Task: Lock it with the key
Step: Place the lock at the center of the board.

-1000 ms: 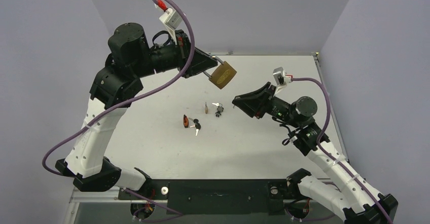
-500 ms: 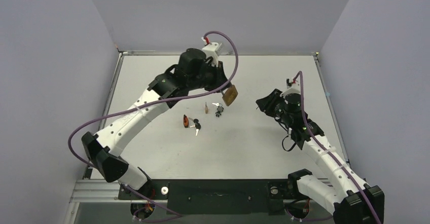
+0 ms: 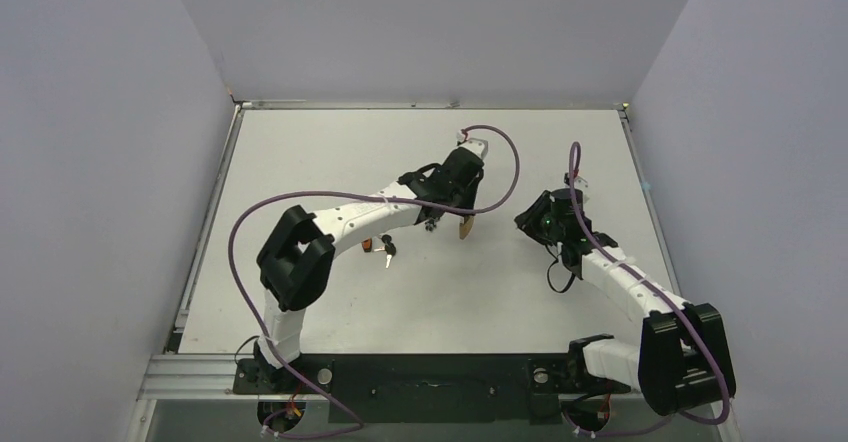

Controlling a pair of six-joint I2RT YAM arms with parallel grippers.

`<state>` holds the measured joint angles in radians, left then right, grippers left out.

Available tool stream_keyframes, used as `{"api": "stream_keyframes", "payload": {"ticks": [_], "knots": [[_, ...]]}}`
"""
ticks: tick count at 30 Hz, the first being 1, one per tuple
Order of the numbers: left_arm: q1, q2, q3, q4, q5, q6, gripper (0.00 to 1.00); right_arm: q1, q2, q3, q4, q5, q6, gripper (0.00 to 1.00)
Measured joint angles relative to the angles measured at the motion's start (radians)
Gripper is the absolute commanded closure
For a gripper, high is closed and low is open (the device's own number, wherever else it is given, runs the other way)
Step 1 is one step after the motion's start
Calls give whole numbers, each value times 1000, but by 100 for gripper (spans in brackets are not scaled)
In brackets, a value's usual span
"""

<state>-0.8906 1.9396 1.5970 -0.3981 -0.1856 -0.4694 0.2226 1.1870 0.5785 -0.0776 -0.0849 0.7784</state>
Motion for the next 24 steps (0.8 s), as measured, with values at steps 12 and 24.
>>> {"api": "stream_keyframes", "payload": {"ticks": [12,24], "knots": [[-60,120,-6,136,-135,-23,100,-8,121,-7,125,-9,20,100],[-65,120,-29,217,-154,-24,54,-13,175,-24,197,-36,34,100]]}}
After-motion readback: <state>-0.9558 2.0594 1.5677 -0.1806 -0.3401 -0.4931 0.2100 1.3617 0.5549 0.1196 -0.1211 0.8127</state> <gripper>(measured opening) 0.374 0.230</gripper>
